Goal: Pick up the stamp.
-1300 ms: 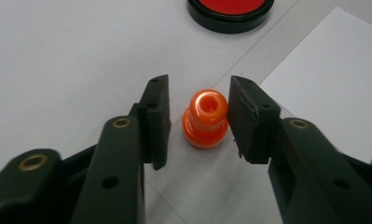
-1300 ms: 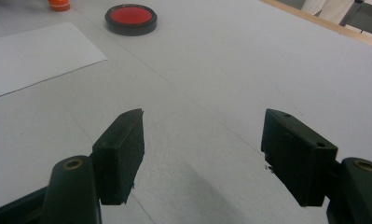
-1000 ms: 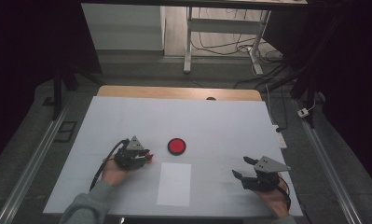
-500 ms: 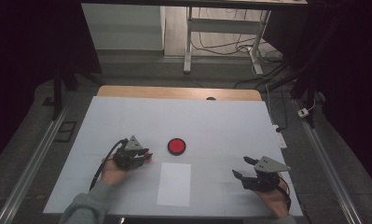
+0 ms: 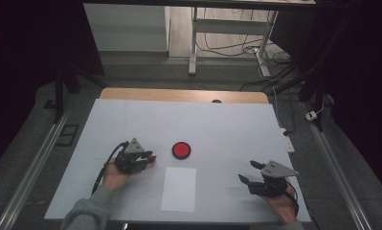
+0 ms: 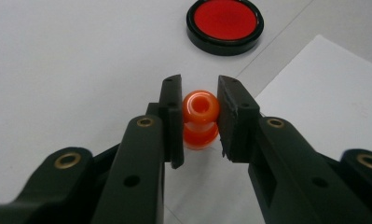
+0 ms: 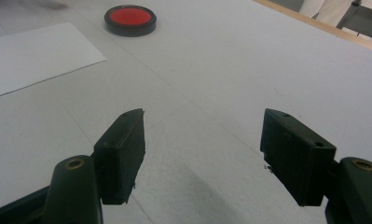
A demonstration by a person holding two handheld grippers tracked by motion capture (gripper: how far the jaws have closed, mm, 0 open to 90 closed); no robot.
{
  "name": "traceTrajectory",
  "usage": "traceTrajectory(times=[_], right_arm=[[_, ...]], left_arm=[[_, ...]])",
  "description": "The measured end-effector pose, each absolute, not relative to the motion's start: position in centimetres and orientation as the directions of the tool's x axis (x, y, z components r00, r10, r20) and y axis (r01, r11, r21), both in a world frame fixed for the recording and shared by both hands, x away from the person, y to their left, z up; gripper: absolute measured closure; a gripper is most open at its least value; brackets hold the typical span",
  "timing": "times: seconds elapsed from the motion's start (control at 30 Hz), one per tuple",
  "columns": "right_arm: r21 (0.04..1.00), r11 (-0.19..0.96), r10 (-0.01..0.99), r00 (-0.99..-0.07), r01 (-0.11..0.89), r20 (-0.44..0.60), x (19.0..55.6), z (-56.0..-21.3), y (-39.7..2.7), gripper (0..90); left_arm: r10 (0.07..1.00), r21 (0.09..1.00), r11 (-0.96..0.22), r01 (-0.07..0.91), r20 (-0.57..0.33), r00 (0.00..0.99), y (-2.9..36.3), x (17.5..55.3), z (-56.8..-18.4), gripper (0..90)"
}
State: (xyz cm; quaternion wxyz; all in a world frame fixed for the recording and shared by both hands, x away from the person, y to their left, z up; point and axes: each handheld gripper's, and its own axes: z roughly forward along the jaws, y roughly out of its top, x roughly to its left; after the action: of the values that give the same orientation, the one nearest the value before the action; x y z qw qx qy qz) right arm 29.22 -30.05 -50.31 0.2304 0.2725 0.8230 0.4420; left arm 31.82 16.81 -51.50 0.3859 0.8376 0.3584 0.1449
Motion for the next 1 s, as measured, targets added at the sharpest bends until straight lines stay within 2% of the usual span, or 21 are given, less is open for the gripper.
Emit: traceTrajectory(times=[1.0], right_arm=[[0.852,0.466,0.655,-0.740,0.239,-0.151,29.1,-50.2,-30.1,30.4]], left_arm=[[0.692,0.838,-0.324,0.438,-0.106,0.714,17.3,30.7,-48.8,72.2]])
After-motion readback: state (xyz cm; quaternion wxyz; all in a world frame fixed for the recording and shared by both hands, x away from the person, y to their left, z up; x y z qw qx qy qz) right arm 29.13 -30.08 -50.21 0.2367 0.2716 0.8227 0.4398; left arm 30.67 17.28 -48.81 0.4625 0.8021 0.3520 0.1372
